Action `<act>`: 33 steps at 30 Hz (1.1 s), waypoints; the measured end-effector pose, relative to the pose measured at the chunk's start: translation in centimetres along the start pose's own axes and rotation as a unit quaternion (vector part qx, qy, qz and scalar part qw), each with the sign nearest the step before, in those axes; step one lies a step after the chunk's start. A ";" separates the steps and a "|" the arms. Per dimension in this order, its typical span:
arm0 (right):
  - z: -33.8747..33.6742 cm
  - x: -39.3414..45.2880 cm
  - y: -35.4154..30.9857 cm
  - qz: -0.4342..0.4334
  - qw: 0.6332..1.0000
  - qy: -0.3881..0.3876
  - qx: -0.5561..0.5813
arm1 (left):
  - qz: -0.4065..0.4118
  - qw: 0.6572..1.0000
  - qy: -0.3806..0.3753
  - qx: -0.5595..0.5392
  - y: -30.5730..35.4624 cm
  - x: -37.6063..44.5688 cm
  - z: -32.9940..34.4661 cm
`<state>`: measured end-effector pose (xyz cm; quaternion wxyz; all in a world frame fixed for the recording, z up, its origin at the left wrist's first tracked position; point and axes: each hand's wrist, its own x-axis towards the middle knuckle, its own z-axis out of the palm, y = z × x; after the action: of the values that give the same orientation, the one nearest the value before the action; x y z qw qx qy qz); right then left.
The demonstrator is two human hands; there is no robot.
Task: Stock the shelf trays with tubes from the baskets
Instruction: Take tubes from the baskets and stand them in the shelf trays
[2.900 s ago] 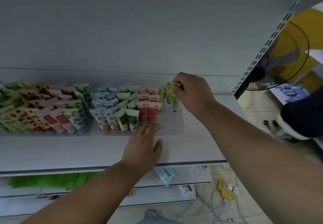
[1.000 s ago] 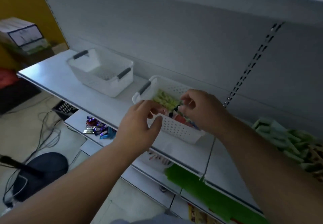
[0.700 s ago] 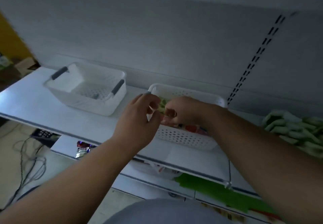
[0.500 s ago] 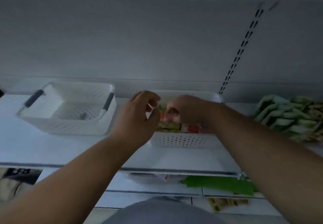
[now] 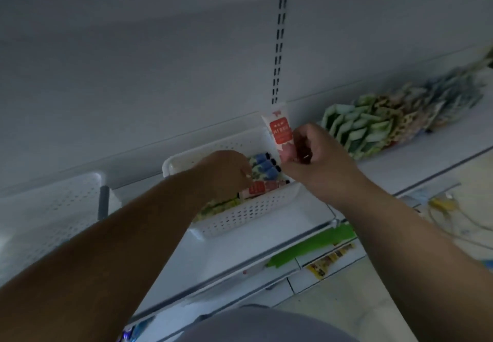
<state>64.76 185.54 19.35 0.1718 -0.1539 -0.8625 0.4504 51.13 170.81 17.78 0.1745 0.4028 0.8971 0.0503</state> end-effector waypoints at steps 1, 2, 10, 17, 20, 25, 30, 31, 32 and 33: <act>-0.1 -0.3 0.1 0.003 1.000 0.002 0.006 | 0.015 0.999 -0.020 0.045 0.1 0.6 0.2; -0.3 -0.4 0.4 0.007 1.000 0.003 0.011 | 0.031 0.995 -0.033 0.085 0.2 1.0 0.5; -1.3 -1.1 0.9 0.039 0.997 0.000 0.063 | -0.005 0.994 0.070 -0.083 -0.8 0.8 1.3; -2.4 -2.8 1.5 0.079 0.985 -0.008 0.151 | -0.016 0.826 0.292 -0.482 3.8 -4.3 0.9; -3.9 -3.4 1.9 0.068 0.983 -0.016 0.169 | 0.016 0.807 0.296 -0.510 8.0 -5.8 0.9; -9.3 -5.4 3.9 0.051 0.979 0.003 0.199 | 0.046 0.834 0.220 -0.503 15.6 -4.3 2.7; -19.6 -8.9 10.4 0.094 0.979 0.056 0.170 | 0.031 0.825 0.138 -0.548 26.2 0.6 5.8; -21.6 -9.3 11.6 0.106 0.979 0.073 0.156 | 0.034 0.817 0.122 -0.562 28.1 1.4 6.2; -24.4 -10.0 13.0 0.118 0.979 0.090 0.141 | 0.044 0.809 0.107 -0.576 30.9 2.5 6.6; -27.1 -10.6 14.4 0.123 0.979 0.102 0.123 | 0.058 0.803 0.094 -0.586 33.8 3.6 6.9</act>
<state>87.61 208.60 20.27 0.2195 -0.2817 -0.7528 0.5530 75.20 195.78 18.13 0.2892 0.2683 0.6834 0.6143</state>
